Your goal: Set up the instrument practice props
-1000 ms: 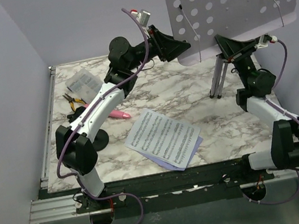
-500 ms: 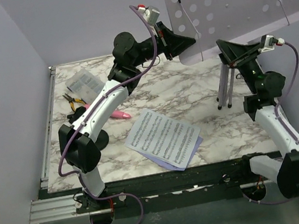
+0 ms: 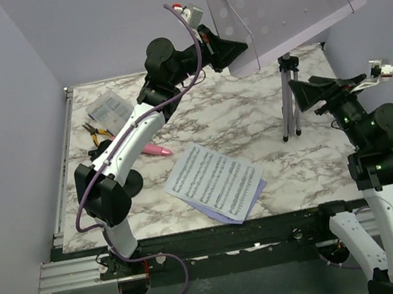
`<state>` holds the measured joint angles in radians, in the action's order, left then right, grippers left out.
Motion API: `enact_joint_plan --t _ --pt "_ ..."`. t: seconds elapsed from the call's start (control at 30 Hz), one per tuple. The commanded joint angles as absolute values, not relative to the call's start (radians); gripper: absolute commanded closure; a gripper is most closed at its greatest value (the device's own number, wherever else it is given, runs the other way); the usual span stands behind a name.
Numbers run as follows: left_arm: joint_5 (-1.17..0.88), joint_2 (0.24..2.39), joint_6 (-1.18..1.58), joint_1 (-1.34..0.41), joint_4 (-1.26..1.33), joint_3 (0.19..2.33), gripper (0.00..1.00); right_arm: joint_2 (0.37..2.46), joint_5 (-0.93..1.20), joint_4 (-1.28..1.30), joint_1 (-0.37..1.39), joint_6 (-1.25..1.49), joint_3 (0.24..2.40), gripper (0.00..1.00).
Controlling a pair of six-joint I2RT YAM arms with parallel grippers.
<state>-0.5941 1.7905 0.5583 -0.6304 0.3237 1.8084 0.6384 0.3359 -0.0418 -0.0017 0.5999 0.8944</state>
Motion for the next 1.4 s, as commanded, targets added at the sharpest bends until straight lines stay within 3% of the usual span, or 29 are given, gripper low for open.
enact_joint_plan --t 0.0,0.17,0.33,0.57,0.97,1.17,1.37 --pt "-0.679 1.746 0.545 -0.65 0.288 1.85 1.0 0.675 0.126 0.191 -0.001 0.408 0.926 0.06" --pt "-0.682 1.727 0.557 -0.652 0.287 1.848 1.0 0.758 0.127 0.116 0.0 0.34 0.944 0.08" --pt "-0.72 1.728 0.594 -0.66 0.287 1.876 1.0 0.778 0.174 -0.104 0.0 0.196 0.909 0.16" --pt "-0.74 1.708 0.607 -0.693 0.286 1.863 1.0 0.926 0.208 -0.161 0.0 0.066 1.02 0.31" --pt "-0.757 1.695 0.609 -0.72 0.282 1.855 1.0 0.969 0.188 -0.489 0.0 0.038 0.837 0.37" --pt "-0.778 1.69 0.6 -0.728 0.271 1.852 1.0 1.043 0.156 -0.526 0.0 -0.015 0.871 0.49" --pt "-0.79 1.691 0.579 -0.728 0.243 1.856 1.0 1.078 0.185 -0.556 0.0 -0.089 0.892 0.48"
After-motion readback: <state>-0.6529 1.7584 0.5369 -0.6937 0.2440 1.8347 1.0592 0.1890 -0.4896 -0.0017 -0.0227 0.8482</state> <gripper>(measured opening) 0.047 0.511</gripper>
